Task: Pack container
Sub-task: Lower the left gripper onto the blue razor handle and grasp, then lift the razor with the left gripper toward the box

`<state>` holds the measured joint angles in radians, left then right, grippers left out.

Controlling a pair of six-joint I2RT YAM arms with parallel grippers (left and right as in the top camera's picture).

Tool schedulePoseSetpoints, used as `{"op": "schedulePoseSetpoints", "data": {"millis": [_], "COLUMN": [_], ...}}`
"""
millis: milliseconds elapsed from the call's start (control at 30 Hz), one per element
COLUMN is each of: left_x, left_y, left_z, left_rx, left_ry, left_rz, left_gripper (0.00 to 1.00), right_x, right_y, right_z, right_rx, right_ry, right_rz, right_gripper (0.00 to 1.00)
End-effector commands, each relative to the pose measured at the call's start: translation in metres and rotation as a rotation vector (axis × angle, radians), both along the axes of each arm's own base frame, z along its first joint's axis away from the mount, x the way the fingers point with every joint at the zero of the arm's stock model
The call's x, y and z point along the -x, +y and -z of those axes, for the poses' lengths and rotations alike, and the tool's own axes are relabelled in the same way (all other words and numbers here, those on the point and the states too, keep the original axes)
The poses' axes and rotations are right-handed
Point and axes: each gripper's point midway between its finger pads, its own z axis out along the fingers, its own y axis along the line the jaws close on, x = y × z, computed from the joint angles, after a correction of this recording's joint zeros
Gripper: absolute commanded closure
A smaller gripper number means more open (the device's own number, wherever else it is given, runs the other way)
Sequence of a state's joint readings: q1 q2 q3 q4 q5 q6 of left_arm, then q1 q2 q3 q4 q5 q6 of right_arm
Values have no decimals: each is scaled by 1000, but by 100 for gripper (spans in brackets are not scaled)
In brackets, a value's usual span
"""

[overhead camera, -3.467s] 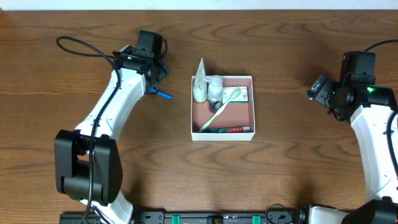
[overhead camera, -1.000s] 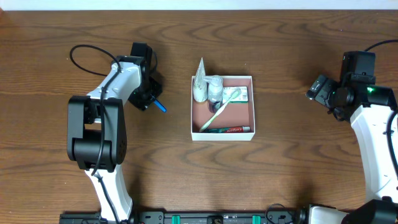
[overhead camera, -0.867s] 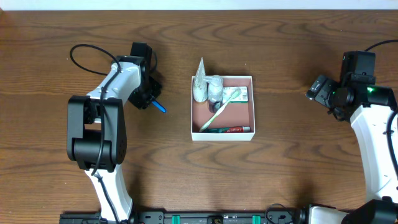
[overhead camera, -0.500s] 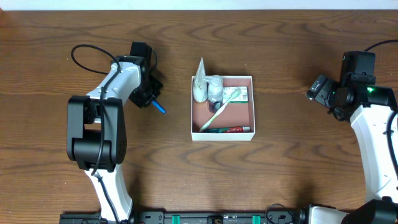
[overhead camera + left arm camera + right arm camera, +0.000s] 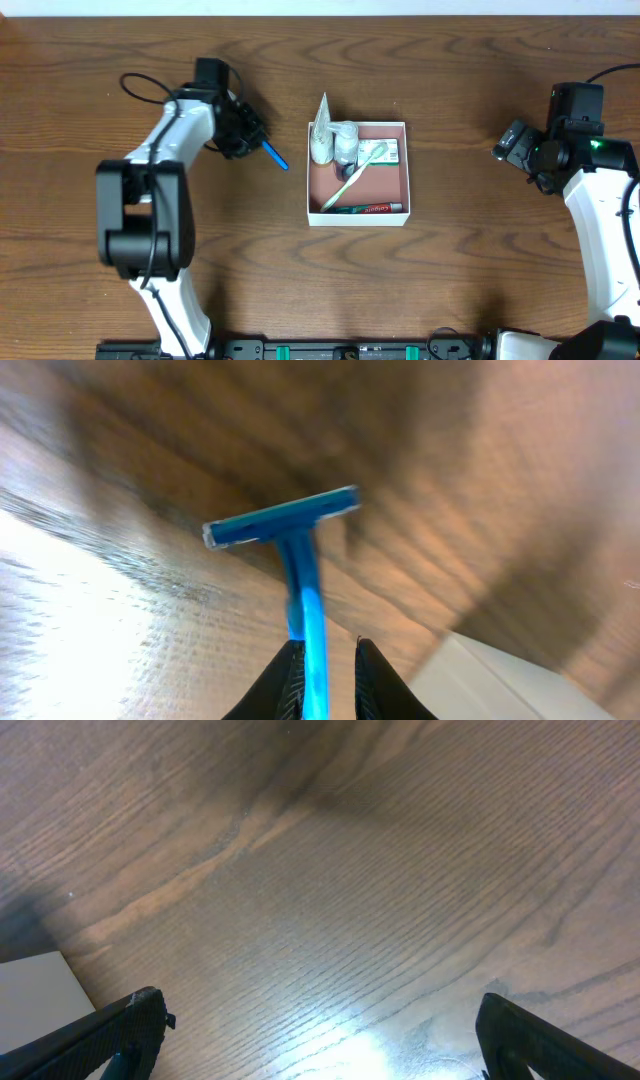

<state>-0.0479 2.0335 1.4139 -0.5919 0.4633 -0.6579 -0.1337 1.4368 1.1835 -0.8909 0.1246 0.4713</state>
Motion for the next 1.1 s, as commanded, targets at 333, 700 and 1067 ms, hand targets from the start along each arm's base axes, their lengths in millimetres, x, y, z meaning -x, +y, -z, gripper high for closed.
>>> {"op": "schedulePoseSetpoints", "data": {"millis": [333, 700, 1067], "left_x": [8, 13, 19], "left_y": [16, 2, 2], "left_z": [-46, -33, 20], "left_rx": [-143, -398, -425], "left_ry": [-104, -86, 32], "left_rz": [59, -9, -24], "left_gripper": [81, 81, 77], "right_x": [-2, -2, -2], "right_y": [-3, -3, -3], "right_z": [-10, -10, -10], "right_rx": [7, 7, 7], "right_ry": [-31, -31, -31], "right_rz": [14, 14, 14], "right_gripper": [1, 1, 1]}}
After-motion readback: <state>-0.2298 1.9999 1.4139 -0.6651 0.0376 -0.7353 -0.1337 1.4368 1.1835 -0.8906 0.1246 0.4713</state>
